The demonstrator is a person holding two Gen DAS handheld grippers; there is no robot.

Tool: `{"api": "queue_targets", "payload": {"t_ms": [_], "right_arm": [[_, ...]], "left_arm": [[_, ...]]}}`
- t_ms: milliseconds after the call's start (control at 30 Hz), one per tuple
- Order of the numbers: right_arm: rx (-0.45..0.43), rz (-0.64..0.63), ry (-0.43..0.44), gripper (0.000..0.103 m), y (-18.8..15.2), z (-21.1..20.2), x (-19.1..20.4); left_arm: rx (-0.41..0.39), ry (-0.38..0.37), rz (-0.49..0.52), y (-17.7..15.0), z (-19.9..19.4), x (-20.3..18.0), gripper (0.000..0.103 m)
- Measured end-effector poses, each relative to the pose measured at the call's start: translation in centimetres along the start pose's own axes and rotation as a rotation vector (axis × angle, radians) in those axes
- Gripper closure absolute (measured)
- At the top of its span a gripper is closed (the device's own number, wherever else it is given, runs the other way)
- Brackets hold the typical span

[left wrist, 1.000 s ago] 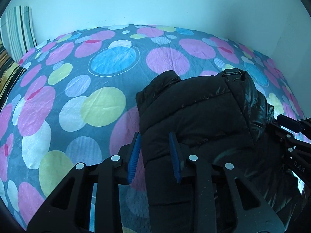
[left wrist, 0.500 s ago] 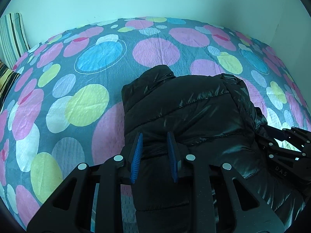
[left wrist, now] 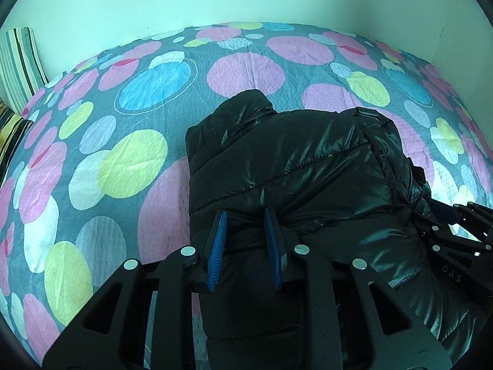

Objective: Fold large clothes

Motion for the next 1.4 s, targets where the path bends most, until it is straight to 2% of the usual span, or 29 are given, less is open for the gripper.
{"api": "queue_targets", "payload": {"t_ms": [433, 600, 733, 833, 967, 1100, 1167, 1400], "right_arm": [[-0.047, 0.022, -0.02, 0.065, 0.6, -1.3, -0.1], [-0.072, 0.015, -0.038, 0.064, 1.2, -2.9, 0.0], [-0.142, 0.022, -0.05, 0.064, 1.8, -7.0, 0.1], [-0.218, 0.023, -0.037, 0.064, 1.7, -11.6, 1.2], [-0.289, -0.028, 0.023, 0.064, 0.6, -16.1, 4.7], [-0.234, -0.128, 0.004, 0.064, -1.6, -14.8, 7.5], [-0.205, -0.124, -0.032, 0.064, -2.6, -13.7, 7.1], [-0.139, -0.078, -0.02, 0.063, -5.4, -10.8, 5.5]], "left_arm": [[-0.03, -0.012, 0.005, 0.4, -1.2, 0.3, 0.079], [-0.054, -0.029, -0.017, 0.7, -3.5, 1.8, 0.072], [-0.104, -0.034, -0.055, 0.1, -6.8, 4.5, 0.07], [-0.135, -0.046, -0.087, -1.7, -9.4, 6.7, 0.066], [-0.118, -0.057, -0.102, -4.3, -9.7, 7.8, 0.066], [-0.063, -0.086, -0.106, -6.2, -8.3, 7.2, 0.066], [-0.065, -0.091, -0.095, -6.8, -8.2, 6.3, 0.068], [-0.076, -0.073, -0.08, -7.2, -7.8, 5.4, 0.069]]}}
Point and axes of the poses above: each gripper's, at about its wrist camera, not at the fingertips, and z roughly the way its jaws point, x to its left, y to its top, the point moved 9 cm from there along z, roughly the way its jaws point, and after that the axes turned 12 degrees about -z, right-handed, at the moved point
